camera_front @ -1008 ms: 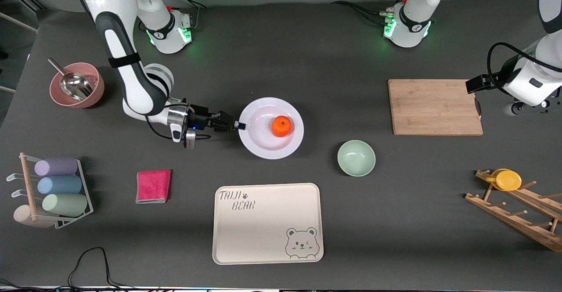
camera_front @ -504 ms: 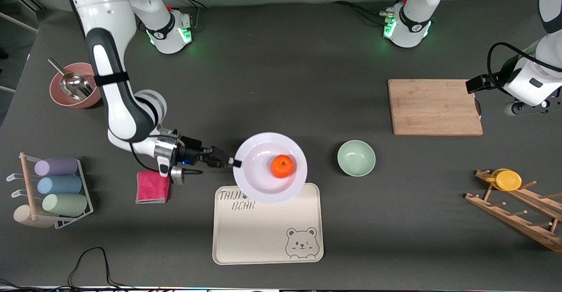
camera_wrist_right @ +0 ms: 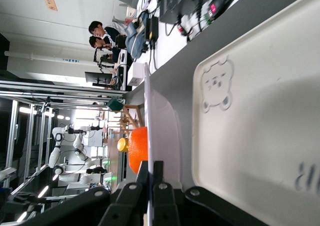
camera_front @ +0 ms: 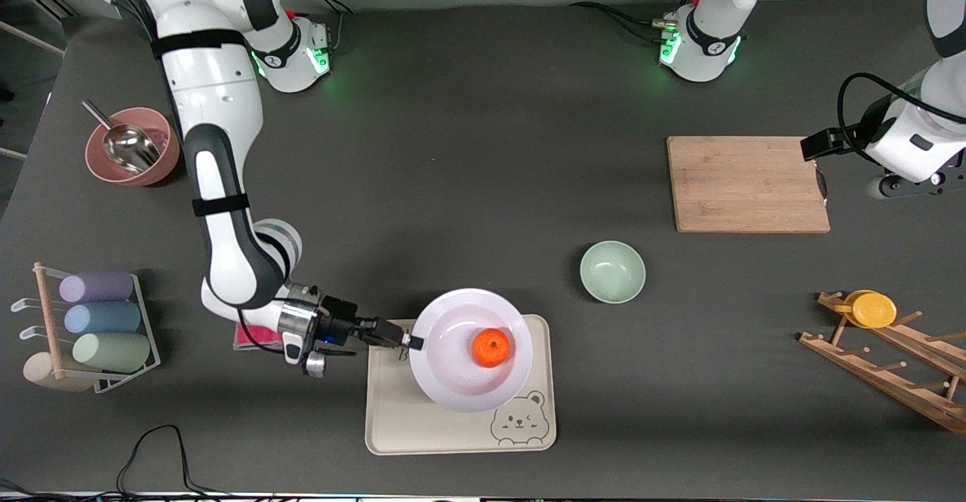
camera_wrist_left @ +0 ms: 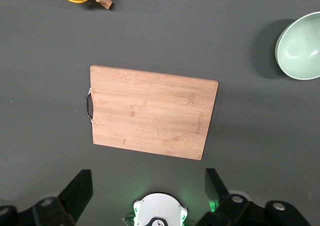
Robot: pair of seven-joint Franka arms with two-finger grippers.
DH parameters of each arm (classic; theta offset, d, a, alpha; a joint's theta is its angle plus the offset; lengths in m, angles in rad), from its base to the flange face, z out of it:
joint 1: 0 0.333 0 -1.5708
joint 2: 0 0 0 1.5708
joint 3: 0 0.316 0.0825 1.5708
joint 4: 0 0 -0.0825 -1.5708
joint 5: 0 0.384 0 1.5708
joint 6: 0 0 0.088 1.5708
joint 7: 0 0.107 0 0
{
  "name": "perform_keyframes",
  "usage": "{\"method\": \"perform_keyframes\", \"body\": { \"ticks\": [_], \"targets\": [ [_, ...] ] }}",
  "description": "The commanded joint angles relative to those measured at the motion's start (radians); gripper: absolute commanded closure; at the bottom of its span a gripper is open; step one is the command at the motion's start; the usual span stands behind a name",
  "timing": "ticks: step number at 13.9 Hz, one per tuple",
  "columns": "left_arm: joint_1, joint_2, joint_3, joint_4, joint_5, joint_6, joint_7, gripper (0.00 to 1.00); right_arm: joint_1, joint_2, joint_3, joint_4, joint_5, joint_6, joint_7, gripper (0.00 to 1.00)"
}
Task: Place orange and plate with both arms
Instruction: 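Slide the plate with the orange onto the bear tray with the right gripper, then release the plate rim by opening the right gripper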
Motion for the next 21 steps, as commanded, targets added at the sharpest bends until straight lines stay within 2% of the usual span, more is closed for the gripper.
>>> {"method": "perform_keyframes", "body": {
  "ticks": [1,4,7,12,13,14,16,17,21],
  "targets": [
    [-0.005,0.0,0.003,0.006,0.005,-0.005,-0.01,0.0,-0.029,0.088,0.0,0.123,-0.016,-0.016,0.045,1.0],
    [-0.006,0.0,0.003,0.006,0.005,-0.01,-0.01,0.0,-0.032,0.135,-0.004,0.17,-0.017,-0.001,0.043,1.0],
    [-0.008,0.0,0.003,0.008,0.005,-0.011,-0.01,0.0,-0.032,0.152,-0.004,0.176,-0.059,0.033,0.036,1.0],
    [-0.012,0.0,0.003,0.008,0.005,-0.011,-0.01,0.0,-0.03,0.179,-0.004,0.179,-0.062,0.037,0.029,1.0],
    [-0.014,0.0,0.003,0.008,0.005,-0.011,-0.01,0.0,-0.03,0.182,-0.004,0.184,-0.063,0.037,0.029,0.82],
    [-0.014,0.002,0.003,0.006,0.005,-0.011,-0.01,0.0,-0.03,0.185,-0.004,0.187,-0.067,0.036,0.031,0.71],
    [-0.014,0.002,0.003,0.006,0.005,-0.011,-0.01,0.0,-0.03,0.185,-0.004,0.189,-0.076,0.036,0.032,0.38],
    [-0.014,0.002,0.003,0.006,0.005,-0.011,-0.01,0.0,-0.03,0.182,-0.004,0.19,-0.105,0.037,0.029,0.01],
    [-0.012,0.003,0.003,0.006,0.007,-0.011,-0.009,0.0,-0.032,0.177,-0.006,0.216,-0.214,0.05,0.043,0.0]
  ]
}}
